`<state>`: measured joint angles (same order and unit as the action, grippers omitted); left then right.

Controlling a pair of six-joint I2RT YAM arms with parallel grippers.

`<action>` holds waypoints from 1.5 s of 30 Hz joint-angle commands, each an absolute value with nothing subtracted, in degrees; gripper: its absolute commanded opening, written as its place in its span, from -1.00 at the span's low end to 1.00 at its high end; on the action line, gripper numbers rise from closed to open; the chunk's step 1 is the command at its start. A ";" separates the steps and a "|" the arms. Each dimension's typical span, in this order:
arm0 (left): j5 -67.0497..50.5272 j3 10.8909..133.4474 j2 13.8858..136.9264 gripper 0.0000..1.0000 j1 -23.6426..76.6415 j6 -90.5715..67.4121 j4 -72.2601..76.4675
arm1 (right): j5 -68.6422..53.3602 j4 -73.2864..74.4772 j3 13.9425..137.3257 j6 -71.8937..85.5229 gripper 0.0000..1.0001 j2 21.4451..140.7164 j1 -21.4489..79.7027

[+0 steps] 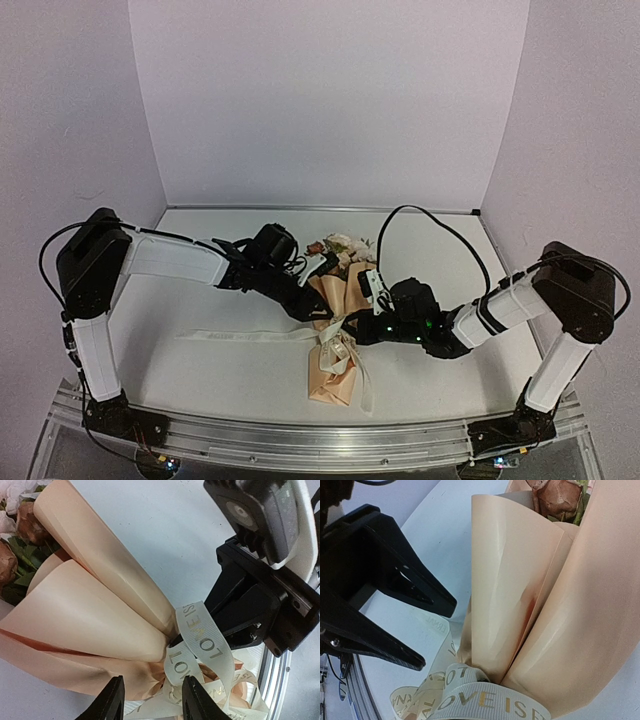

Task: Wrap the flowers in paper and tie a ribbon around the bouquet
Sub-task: Cross the half-tied ribbon over the folded bouquet.

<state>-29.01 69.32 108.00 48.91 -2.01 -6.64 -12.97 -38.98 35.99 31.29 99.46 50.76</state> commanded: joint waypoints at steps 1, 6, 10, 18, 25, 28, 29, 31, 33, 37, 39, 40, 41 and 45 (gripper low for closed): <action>-31.18 73.52 109.24 -0.17 49.54 -1.69 -8.81 | -13.18 -40.47 37.91 31.05 -1.00 100.63 50.71; -31.77 74.63 110.00 -0.14 50.41 -1.11 -9.90 | -13.22 -40.46 37.82 31.03 -1.00 100.63 50.70; -31.36 75.34 110.65 -0.12 51.01 -1.00 -10.40 | -13.25 -40.45 37.84 31.14 -1.00 100.63 50.68; -30.06 77.21 112.29 -0.14 51.96 -0.48 -11.80 | -13.58 -40.45 38.05 31.33 -1.00 100.54 50.68; -29.12 77.95 113.27 -0.14 53.07 -0.09 -13.01 | -13.64 -40.44 37.89 31.19 -1.00 100.28 50.70; -28.55 77.85 113.29 -0.14 53.22 -0.14 -13.01 | -13.67 -40.44 37.88 31.18 -1.00 100.20 50.71; -28.35 77.81 113.29 -0.15 53.25 -0.23 -13.01 | -13.64 -40.43 37.88 31.20 -1.00 100.20 50.69; -28.09 77.86 113.18 -0.20 53.26 -0.38 -12.91 | -13.72 -40.49 37.97 31.18 -1.00 100.20 50.71; -27.94 77.84 113.11 -0.29 53.26 -0.50 -12.70 | -13.85 -40.45 38.06 31.17 -1.00 100.20 50.70; -28.13 77.90 113.01 -0.52 53.19 -0.63 -12.60 | -14.09 -40.46 38.06 31.12 -1.00 100.11 50.66; -28.40 77.87 112.95 -0.63 53.20 -0.75 -12.58 | -14.20 -40.41 38.05 31.10 -1.00 100.04 50.70; -28.58 77.87 112.98 -0.67 53.21 -0.79 -12.56 | -14.27 -40.39 37.99 31.11 -1.00 100.01 50.67; -28.71 77.82 112.91 -0.71 53.26 -0.81 -12.46 | -14.27 -40.35 37.99 31.11 -1.00 99.95 50.70; -29.35 76.97 112.21 -0.76 53.23 -1.05 -11.30 | -14.27 -40.35 37.70 30.94 -1.00 99.67 50.69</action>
<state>-28.25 75.35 112.95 52.97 -1.41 -13.06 -14.02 -39.09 36.32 31.33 99.96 50.76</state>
